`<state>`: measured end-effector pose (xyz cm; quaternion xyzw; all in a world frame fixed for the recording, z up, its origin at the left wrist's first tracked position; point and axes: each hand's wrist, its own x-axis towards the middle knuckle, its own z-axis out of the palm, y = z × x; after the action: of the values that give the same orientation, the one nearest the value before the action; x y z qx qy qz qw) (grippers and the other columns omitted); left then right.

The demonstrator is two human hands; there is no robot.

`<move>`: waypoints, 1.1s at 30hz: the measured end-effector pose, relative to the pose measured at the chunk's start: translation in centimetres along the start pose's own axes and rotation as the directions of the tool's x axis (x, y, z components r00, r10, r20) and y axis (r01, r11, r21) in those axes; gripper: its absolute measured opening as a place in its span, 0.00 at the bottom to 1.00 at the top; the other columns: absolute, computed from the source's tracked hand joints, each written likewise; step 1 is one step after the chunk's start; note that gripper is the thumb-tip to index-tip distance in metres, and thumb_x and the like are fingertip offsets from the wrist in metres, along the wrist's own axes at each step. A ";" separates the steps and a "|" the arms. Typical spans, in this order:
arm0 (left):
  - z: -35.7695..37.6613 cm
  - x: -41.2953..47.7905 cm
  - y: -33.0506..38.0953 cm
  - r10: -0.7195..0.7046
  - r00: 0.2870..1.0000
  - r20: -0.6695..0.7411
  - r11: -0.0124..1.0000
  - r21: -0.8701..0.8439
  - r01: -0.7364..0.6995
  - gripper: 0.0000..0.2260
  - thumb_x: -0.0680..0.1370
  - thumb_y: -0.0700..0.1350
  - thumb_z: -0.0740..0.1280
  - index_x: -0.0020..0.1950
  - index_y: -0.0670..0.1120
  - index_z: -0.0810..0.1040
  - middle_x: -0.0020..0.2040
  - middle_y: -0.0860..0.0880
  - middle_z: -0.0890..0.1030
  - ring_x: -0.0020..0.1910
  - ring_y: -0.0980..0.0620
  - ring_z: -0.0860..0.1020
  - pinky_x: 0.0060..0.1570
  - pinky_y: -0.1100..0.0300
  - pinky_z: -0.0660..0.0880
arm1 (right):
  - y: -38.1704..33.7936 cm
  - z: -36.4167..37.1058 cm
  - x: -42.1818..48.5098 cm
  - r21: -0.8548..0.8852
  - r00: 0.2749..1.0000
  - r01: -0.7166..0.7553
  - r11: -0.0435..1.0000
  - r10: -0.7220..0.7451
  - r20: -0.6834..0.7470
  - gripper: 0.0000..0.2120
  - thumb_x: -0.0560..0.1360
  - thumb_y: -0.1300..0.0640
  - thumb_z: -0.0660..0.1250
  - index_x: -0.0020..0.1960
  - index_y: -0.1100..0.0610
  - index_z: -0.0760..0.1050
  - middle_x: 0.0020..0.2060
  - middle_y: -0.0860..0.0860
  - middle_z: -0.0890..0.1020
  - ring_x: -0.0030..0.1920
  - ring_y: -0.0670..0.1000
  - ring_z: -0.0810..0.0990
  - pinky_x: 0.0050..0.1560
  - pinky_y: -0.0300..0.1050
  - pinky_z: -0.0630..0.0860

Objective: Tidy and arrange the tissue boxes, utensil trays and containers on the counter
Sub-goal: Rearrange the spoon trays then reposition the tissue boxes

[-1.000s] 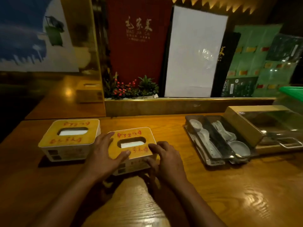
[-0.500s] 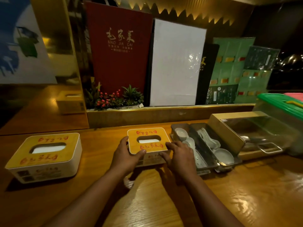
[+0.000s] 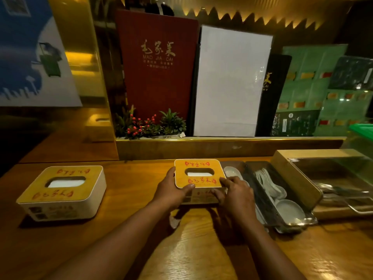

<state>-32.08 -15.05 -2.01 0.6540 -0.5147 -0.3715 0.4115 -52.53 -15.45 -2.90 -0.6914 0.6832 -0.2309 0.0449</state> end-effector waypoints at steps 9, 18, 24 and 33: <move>-2.6 -0.4 -2.0 -0.012 1.000 0.021 1.000 0.015 0.012 0.42 0.74 0.55 0.75 0.81 0.61 0.52 0.79 0.53 0.66 0.73 0.46 0.70 0.66 0.44 0.74 | -0.5 0.3 -0.4 0.042 0.999 -0.047 0.998 0.047 -0.003 0.28 0.74 0.42 0.71 0.70 0.50 0.74 0.64 0.52 0.78 0.62 0.53 0.75 0.61 0.57 0.77; -14.3 -2.8 -3.8 0.197 0.974 -0.110 0.966 0.191 -0.174 0.32 0.77 0.53 0.72 0.78 0.56 0.64 0.75 0.51 0.70 0.67 0.55 0.72 0.62 0.51 0.76 | -6.7 -0.3 -2.0 0.049 0.991 0.074 0.996 -0.068 -0.112 0.26 0.73 0.41 0.72 0.68 0.49 0.75 0.68 0.55 0.74 0.68 0.58 0.70 0.65 0.61 0.73; -22.7 -4.0 -6.9 0.280 0.896 -0.345 0.886 0.453 -0.102 0.20 0.76 0.47 0.73 0.68 0.51 0.77 0.68 0.48 0.77 0.61 0.49 0.76 0.52 0.57 0.72 | -19.6 5.3 -5.4 0.210 0.891 0.396 0.894 -0.430 0.149 0.28 0.78 0.40 0.64 0.76 0.44 0.64 0.71 0.50 0.70 0.69 0.54 0.69 0.67 0.53 0.71; -30.7 -3.5 -13.0 -0.136 0.895 -0.425 0.980 0.077 0.186 0.28 0.78 0.52 0.70 0.76 0.50 0.65 0.69 0.41 0.75 0.56 0.37 0.80 0.41 0.45 0.81 | -28.6 10.6 -7.2 0.153 0.845 0.471 0.869 -0.494 0.205 0.27 0.77 0.41 0.66 0.73 0.44 0.66 0.68 0.56 0.71 0.66 0.59 0.71 0.60 0.57 0.75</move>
<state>-0.10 -5.12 -1.91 0.7814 -0.3794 -0.2255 0.4412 -21.76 -9.36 -3.42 -0.8604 0.4650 -0.1832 0.1000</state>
